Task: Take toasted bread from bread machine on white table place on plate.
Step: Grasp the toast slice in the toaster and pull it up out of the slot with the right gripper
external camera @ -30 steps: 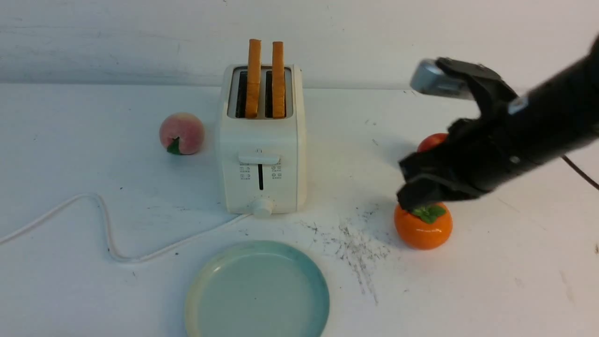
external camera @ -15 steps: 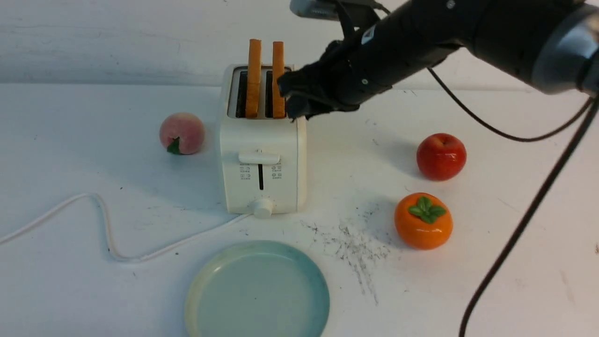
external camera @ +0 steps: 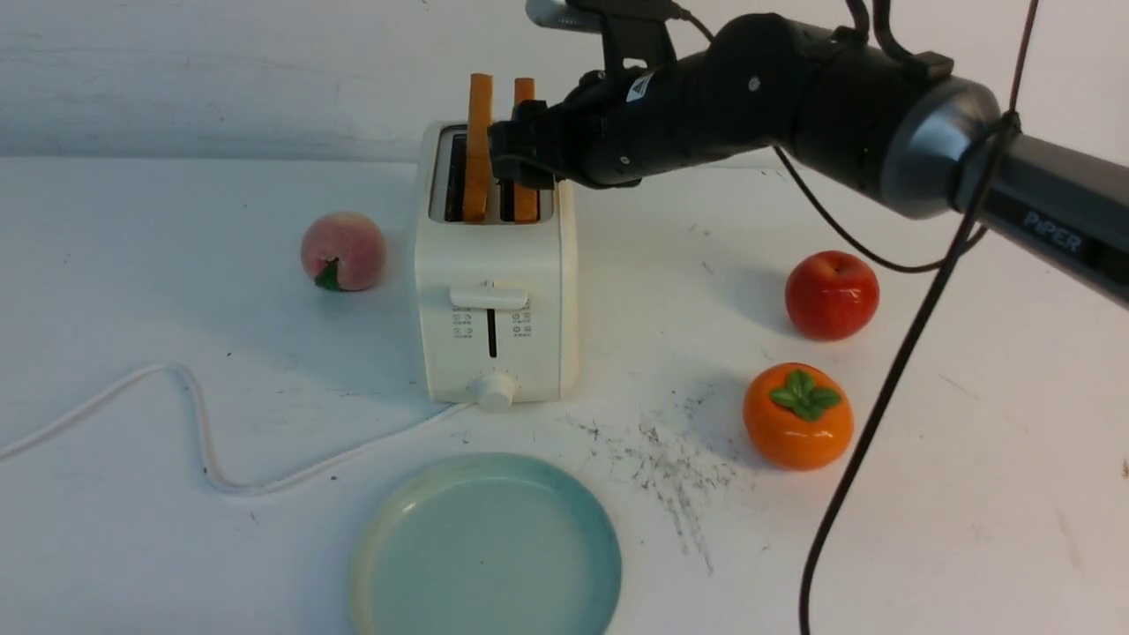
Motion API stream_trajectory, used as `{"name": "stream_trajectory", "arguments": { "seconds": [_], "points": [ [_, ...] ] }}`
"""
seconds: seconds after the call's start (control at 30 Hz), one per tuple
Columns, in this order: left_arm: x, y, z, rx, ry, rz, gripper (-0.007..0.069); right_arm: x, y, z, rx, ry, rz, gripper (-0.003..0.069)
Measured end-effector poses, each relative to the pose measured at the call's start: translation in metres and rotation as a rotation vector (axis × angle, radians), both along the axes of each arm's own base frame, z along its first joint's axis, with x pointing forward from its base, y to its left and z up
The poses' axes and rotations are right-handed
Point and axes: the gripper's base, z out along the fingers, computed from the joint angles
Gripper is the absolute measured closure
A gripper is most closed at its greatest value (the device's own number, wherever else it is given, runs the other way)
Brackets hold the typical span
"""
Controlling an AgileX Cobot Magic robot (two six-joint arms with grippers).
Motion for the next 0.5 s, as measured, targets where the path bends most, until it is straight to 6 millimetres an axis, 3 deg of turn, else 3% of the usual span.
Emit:
{"name": "stream_trajectory", "arguments": {
  "seconds": [0.17, 0.27, 0.37, 0.47, 0.5],
  "points": [
    [0.0, 0.0, 0.0, 0.0, 0.0, 0.0, 0.0383, 0.006, 0.002, -0.009, 0.0, -0.008, -0.012, 0.0209],
    [0.0, 0.0, 0.0, 0.0, 0.001, 0.0, 0.0383, 0.009, 0.004, -0.02, -0.011, 0.011, -0.012, 0.0251],
    [0.0, 0.0, 0.0, 0.0, 0.001, 0.0, 0.0383, 0.01, 0.004, -0.025, -0.019, 0.015, -0.012, 0.0347],
    [0.0, 0.0, 0.0, 0.0, 0.001, 0.0, 0.0383, 0.01, 0.003, -0.022, -0.03, 0.002, -0.011, 0.0533],
    [0.0, 0.0, 0.0, 0.0, 0.001, 0.0, 0.0383, 0.01, 0.003, -0.022, -0.03, 0.002, -0.011, 0.0533]
  ]
}}
